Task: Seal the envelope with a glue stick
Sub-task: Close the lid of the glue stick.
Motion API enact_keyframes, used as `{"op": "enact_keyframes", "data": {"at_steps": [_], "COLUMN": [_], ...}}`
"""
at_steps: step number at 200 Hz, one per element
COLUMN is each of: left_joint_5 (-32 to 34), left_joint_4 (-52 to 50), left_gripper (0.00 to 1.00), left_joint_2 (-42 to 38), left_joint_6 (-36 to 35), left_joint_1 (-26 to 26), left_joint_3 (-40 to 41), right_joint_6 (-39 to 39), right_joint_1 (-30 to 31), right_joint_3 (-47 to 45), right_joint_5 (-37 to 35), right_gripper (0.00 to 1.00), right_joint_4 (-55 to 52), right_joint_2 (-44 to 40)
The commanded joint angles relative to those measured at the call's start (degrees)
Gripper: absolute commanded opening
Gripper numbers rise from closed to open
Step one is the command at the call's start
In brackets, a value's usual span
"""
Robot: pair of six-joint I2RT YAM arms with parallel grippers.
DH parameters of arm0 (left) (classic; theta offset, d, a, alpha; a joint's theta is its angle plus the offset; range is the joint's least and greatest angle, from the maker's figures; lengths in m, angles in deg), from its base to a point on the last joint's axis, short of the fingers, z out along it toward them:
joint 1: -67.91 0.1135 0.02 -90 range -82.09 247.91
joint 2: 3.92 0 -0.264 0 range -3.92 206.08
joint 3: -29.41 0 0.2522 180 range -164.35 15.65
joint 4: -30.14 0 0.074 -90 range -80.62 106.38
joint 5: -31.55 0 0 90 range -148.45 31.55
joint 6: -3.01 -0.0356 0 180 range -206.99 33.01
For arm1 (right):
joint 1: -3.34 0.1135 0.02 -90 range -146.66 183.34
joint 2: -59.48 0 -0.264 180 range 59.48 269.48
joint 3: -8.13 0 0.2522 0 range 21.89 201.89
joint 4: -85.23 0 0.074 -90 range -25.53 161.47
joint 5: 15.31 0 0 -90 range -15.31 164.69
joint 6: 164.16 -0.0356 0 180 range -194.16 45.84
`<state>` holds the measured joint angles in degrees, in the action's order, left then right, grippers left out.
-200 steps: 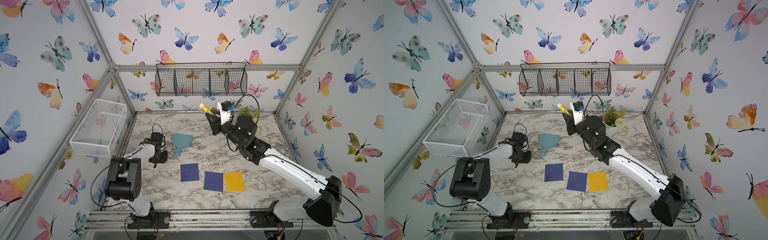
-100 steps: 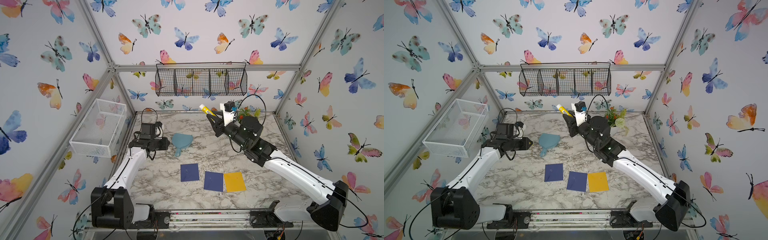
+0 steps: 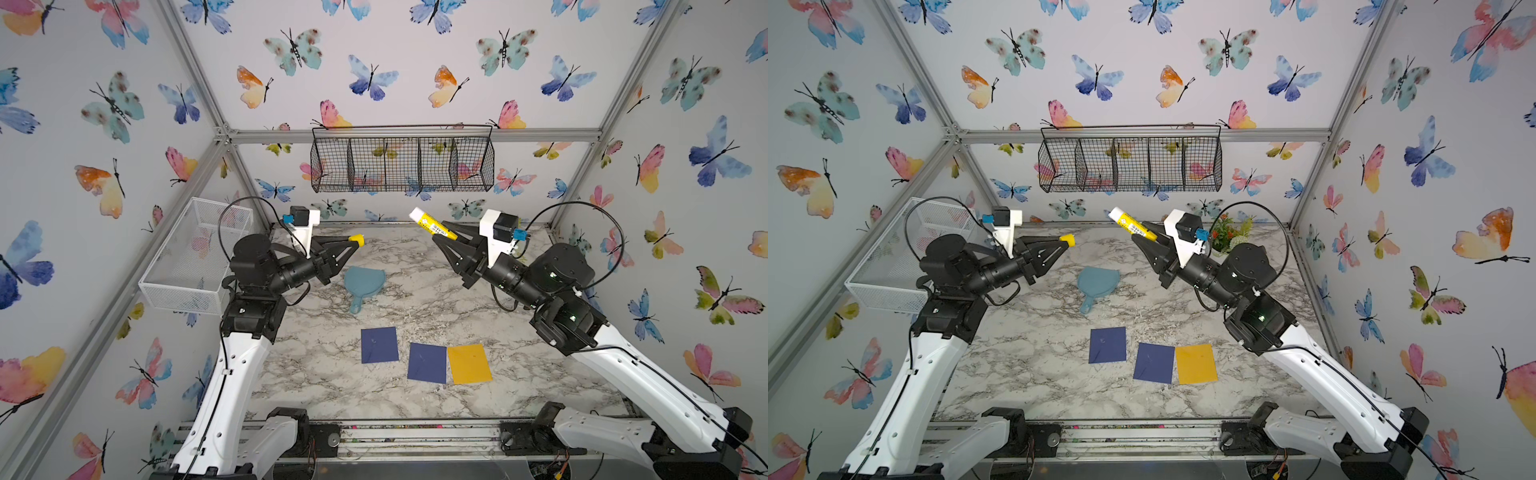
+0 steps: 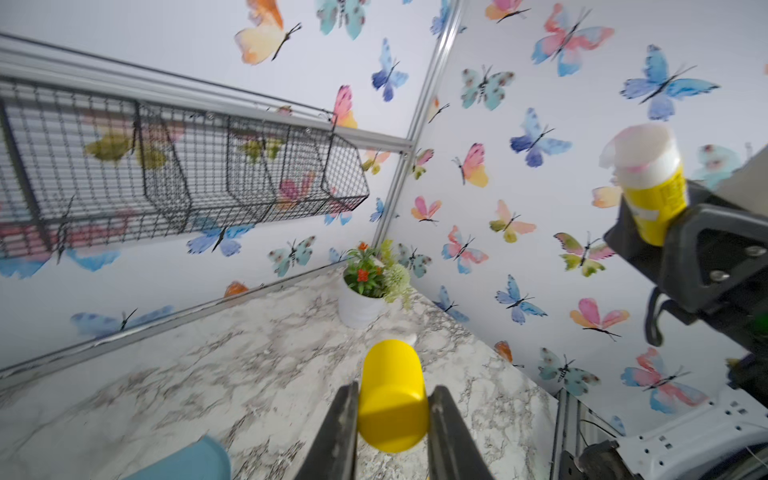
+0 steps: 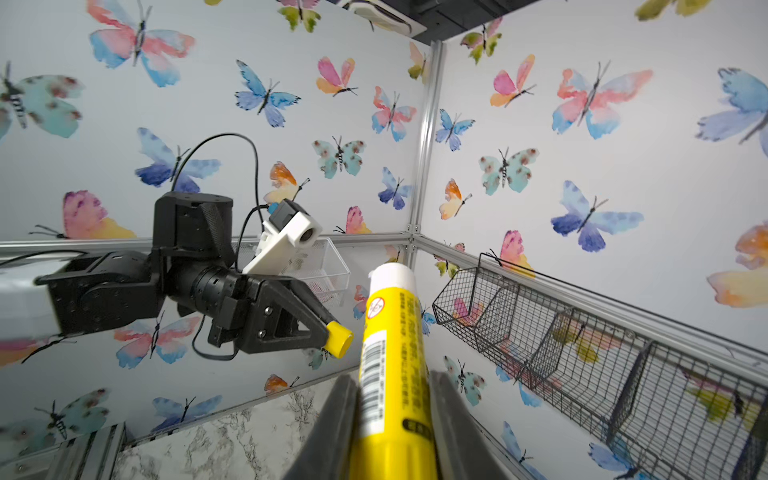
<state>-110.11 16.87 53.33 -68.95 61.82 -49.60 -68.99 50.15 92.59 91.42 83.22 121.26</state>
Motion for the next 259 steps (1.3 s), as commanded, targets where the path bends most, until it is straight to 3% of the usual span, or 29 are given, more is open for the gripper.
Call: {"op": "enact_keyframes", "data": {"at_steps": [1, 55, 106, 259], "left_joint_5": [-9.5, -14.21, -13.97, -11.26], "left_joint_4": [9.05, 17.41, 20.71, 21.31], "left_gripper": [0.09, 0.04, 0.04, 0.06], "left_joint_2": [-1.94, -5.43, -7.52, -6.56], "left_joint_6": [4.94, 9.6, 8.65, 8.11], "left_joint_1": [-0.35, -3.5, -11.76, -17.11], "left_joint_3": [-2.83, -4.32, -4.88, -6.55], "right_joint_6": [6.52, 7.09, 3.19, -5.63], "right_joint_1": [-0.11, -0.14, -0.14, -0.13], "right_joint_3": [-2.11, -3.46, -1.63, -2.04], "right_joint_5": [10.32, 22.52, 28.47, 33.62], "right_gripper": [0.07, 0.03, 0.02, 0.02], "right_joint_4": [2.21, 8.65, 14.93, 26.75], "right_joint_2": [-2.15, -2.92, -1.2, 2.03]}}
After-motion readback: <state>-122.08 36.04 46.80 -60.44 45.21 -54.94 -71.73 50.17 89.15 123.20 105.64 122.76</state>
